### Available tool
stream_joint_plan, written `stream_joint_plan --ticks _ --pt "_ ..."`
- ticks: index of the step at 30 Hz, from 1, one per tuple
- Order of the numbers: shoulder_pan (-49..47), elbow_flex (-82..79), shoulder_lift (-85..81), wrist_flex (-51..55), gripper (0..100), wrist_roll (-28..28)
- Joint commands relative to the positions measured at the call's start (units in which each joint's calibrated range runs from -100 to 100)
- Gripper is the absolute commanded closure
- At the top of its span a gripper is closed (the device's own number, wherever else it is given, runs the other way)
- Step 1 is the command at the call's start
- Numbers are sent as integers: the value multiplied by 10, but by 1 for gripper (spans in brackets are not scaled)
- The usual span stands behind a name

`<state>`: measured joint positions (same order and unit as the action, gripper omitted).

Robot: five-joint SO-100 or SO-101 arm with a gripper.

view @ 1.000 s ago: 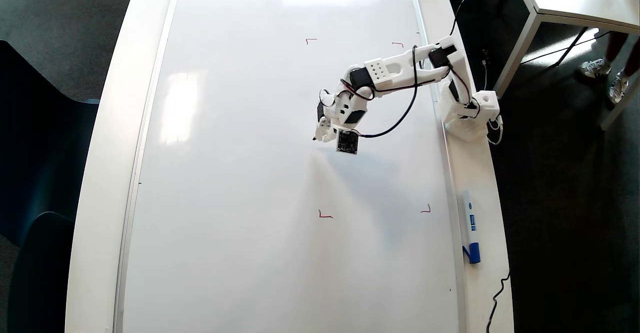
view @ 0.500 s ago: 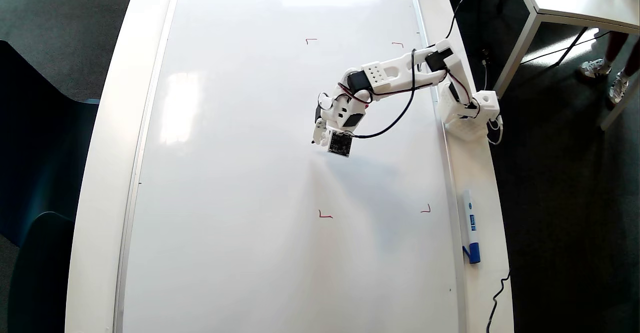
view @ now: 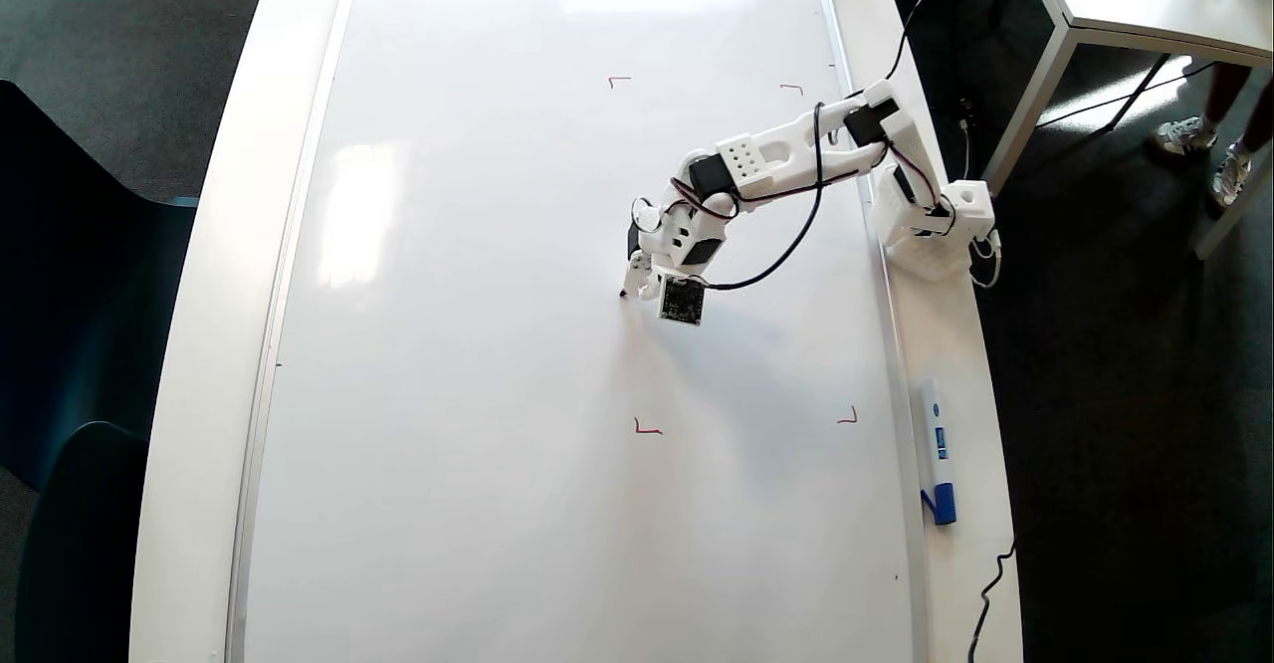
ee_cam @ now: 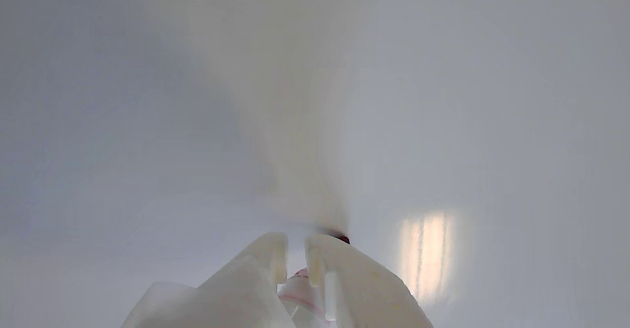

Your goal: Draw on a whiteboard a robot head using a pen attached to the gripper

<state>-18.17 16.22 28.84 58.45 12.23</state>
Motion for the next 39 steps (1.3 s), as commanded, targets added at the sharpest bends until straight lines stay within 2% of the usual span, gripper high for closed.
stream_joint_plan --ticks 1,18,39 --pt "-8 -1 2 -16 99 -2" --pt "-14 -43 -13 -11 99 -2" --pt "-34 -255 -144 -21 99 -1"
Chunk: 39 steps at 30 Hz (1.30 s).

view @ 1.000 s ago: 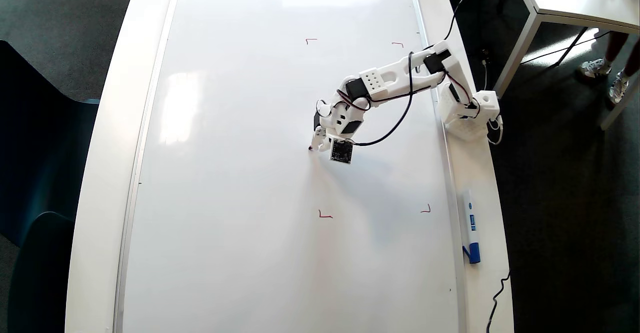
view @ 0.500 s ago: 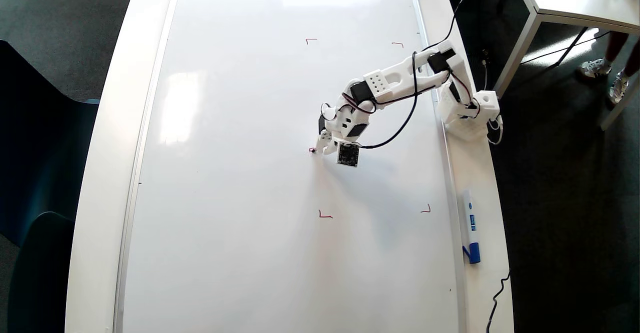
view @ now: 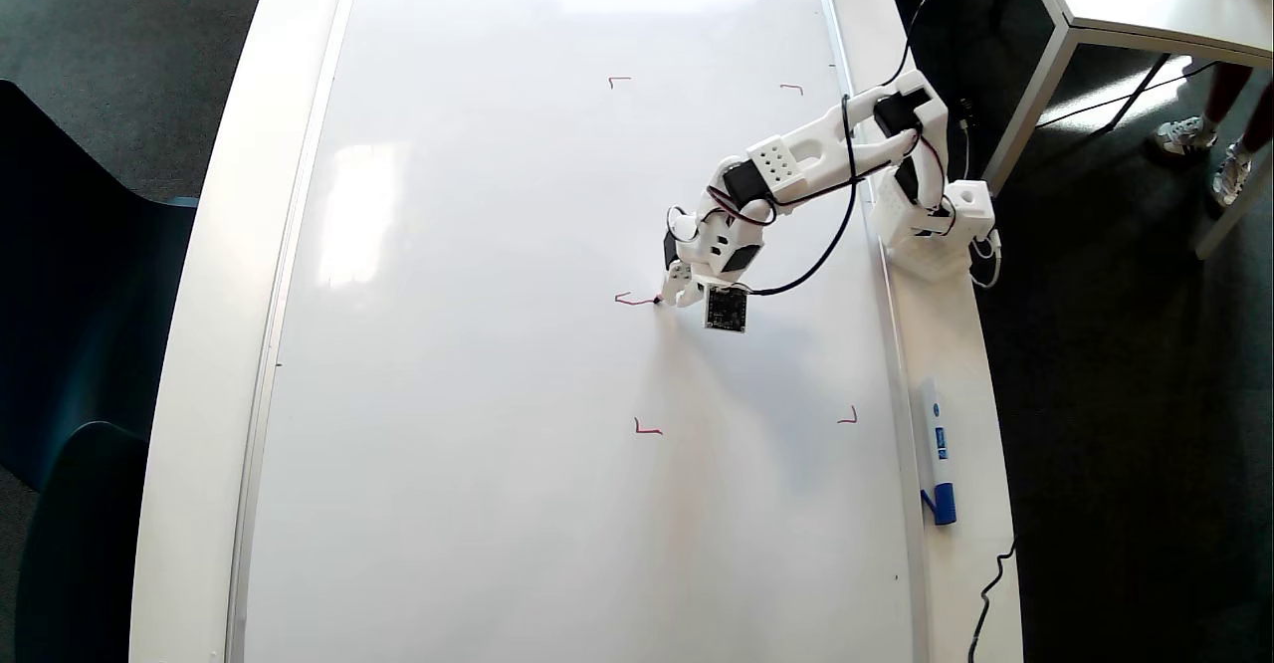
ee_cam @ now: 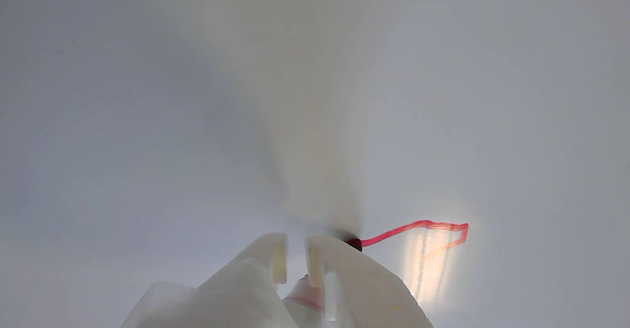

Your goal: Draw on a whiteboard a robot head using a pen attached to the gripper

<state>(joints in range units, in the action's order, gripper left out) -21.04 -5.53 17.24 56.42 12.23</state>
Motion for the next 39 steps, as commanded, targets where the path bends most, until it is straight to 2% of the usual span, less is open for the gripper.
stream_joint_plan --ticks 1,12,39 --pt "-6 -47 -33 0 99 -1" --pt "-6 -218 -154 -72 99 -1" --pt "-32 -473 -383 -72 99 -3"
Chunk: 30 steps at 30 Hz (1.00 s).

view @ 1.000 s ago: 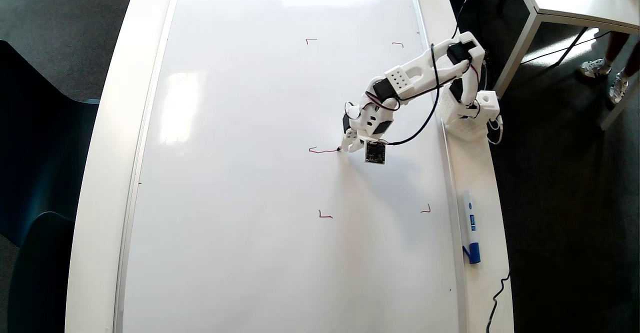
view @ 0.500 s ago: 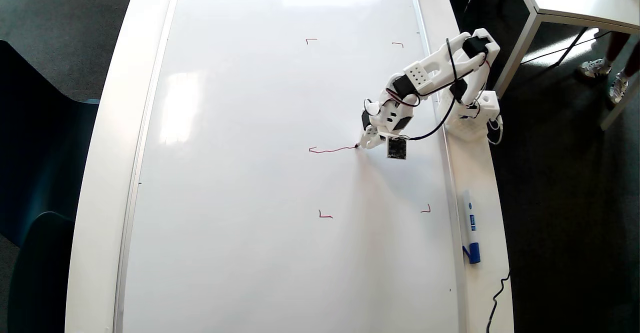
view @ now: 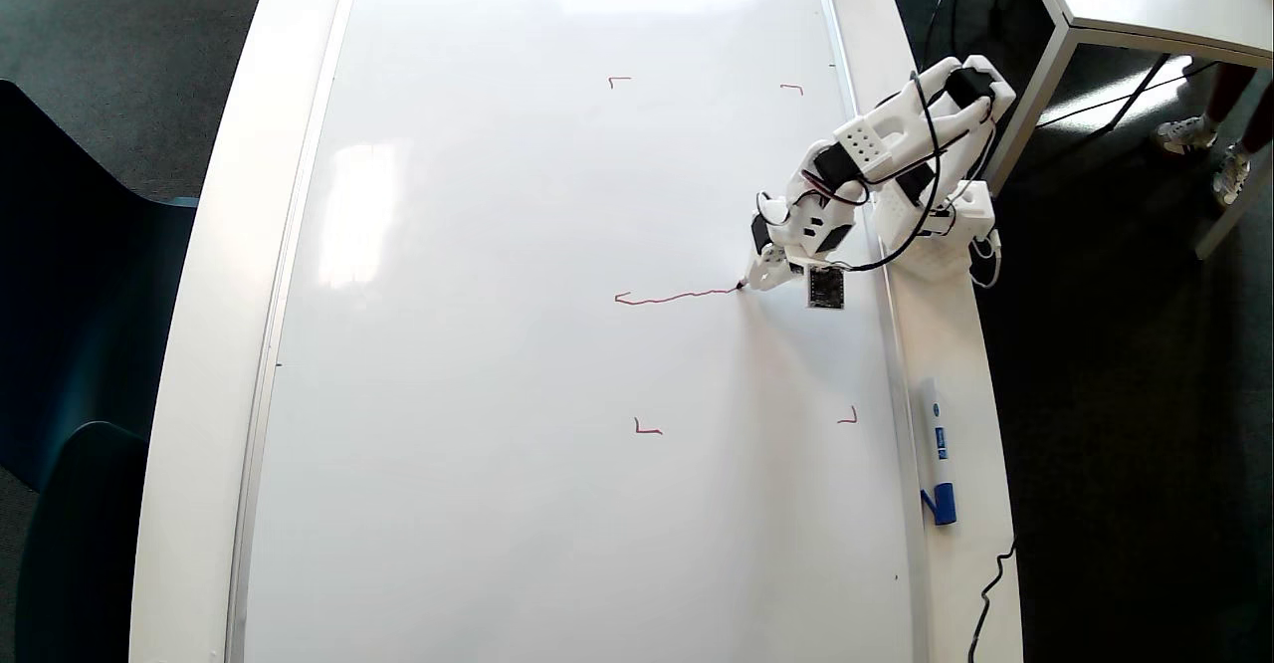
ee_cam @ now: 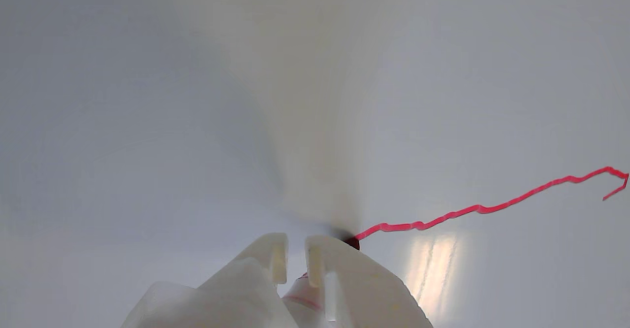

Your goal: Draw on a whiteboard a robot head using a pen attached to the gripper

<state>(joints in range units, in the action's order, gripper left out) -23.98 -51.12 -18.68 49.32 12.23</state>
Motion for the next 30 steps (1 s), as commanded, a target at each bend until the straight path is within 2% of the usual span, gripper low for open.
stream_joint_plan --ticks 1,10,30 --pt "-3 -21 -30 -1 99 -3" --pt "22 -39 -50 5 99 -7" --pt "195 -51 -51 33 99 -106"
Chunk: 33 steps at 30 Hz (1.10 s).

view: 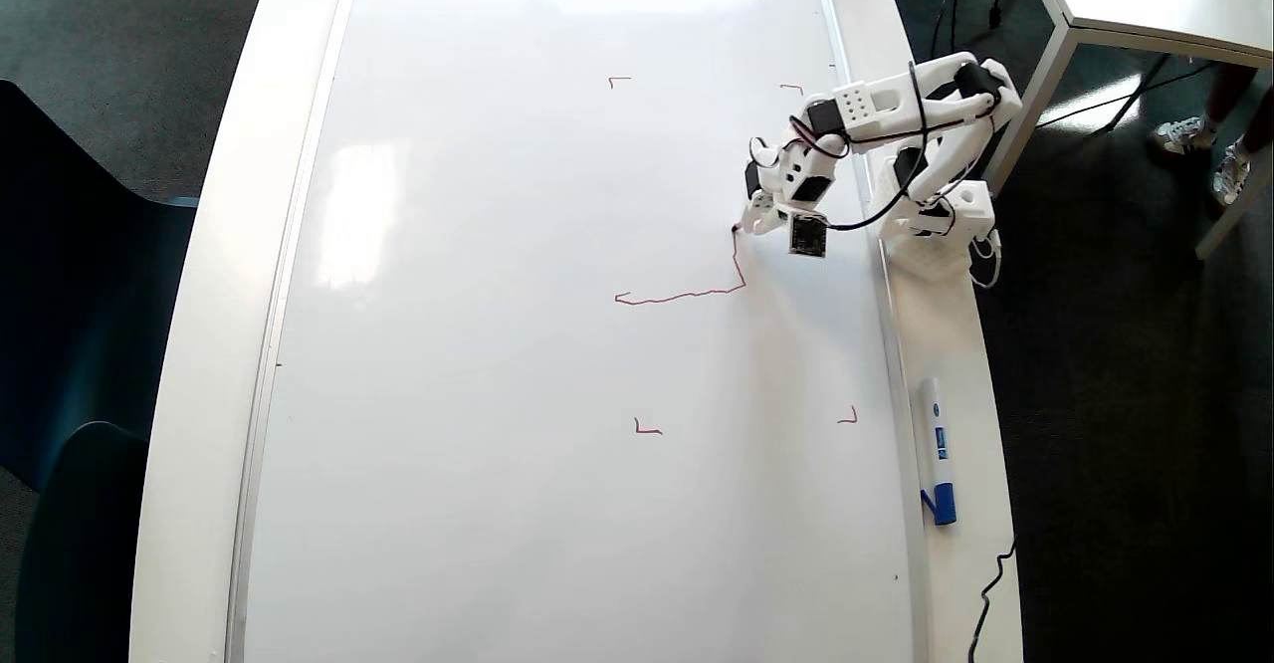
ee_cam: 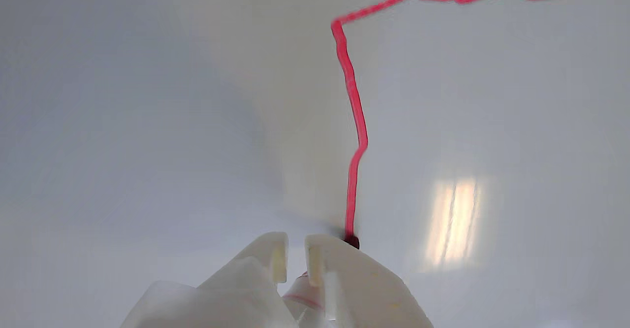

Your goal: Draw on a whiteboard a robot head using a pen attached to the gripper

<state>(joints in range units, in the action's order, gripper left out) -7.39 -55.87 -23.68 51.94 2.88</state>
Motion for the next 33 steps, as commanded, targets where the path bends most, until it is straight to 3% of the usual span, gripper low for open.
stream_joint_plan --ticks 1,23,33 --pt "36 -4 -1 8 99 -16" --pt "261 4 7 16 99 -125" --pt "321 35 40 10 99 -157"
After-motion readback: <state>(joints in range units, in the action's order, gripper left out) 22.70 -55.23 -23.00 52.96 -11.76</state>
